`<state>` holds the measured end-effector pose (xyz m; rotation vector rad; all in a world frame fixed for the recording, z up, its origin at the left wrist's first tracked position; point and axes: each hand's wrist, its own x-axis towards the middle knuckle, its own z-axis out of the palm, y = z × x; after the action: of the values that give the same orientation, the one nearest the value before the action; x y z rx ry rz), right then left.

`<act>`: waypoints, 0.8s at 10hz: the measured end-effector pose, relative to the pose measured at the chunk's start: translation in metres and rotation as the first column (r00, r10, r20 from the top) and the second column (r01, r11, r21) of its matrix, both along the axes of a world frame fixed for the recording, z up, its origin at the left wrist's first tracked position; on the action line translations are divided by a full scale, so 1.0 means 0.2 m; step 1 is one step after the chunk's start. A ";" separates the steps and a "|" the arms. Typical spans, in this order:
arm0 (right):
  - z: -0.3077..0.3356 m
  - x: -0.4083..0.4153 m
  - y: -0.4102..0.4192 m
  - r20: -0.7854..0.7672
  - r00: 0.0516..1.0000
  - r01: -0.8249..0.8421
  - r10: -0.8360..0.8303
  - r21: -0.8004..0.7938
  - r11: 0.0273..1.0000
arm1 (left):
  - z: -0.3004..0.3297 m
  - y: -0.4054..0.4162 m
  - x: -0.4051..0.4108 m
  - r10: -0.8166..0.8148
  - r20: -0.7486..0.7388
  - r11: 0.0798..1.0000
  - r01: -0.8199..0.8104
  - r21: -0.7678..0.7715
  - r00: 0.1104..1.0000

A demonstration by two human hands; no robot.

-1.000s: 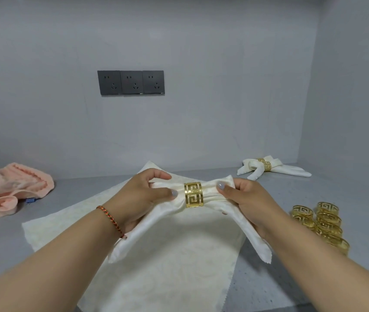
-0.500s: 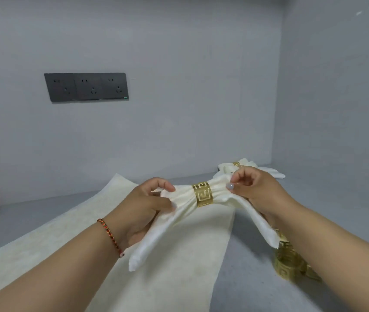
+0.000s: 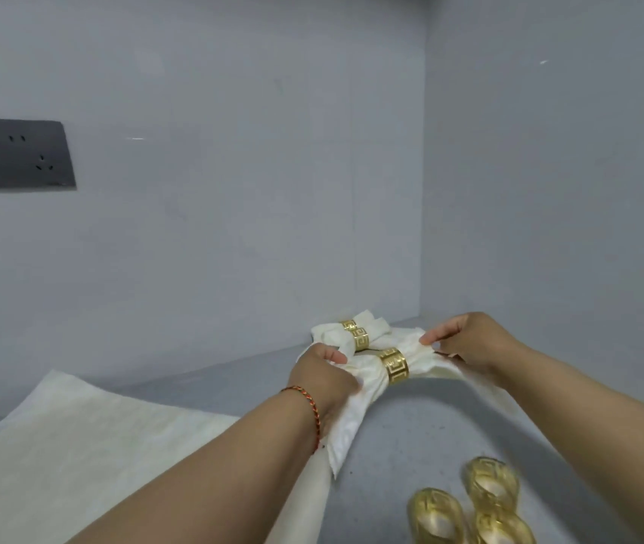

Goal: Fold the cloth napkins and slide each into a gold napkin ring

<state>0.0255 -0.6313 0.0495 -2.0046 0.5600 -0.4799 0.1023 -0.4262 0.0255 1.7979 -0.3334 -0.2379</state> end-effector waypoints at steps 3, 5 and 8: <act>-0.22 0.44 -0.27 0.021 1.000 0.021 -0.021 -0.003 1.000 | -0.16 -0.33 0.37 0.110 0.067 0.993 -0.112 0.036 0.992; -0.30 0.57 -0.30 -0.032 0.997 -0.077 0.077 -0.013 0.997 | -0.25 -0.44 0.50 0.280 -0.018 0.960 -0.280 -0.026 0.960; -0.39 0.68 -0.39 -0.389 0.917 -0.261 0.085 -0.429 0.865 | -0.26 -0.41 0.51 0.116 0.174 0.910 -0.175 0.376 0.978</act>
<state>0.1608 -0.7095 -0.0285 -2.6204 0.5009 -0.1359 0.2048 -0.5088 -0.0255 2.2321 -0.2659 -0.0648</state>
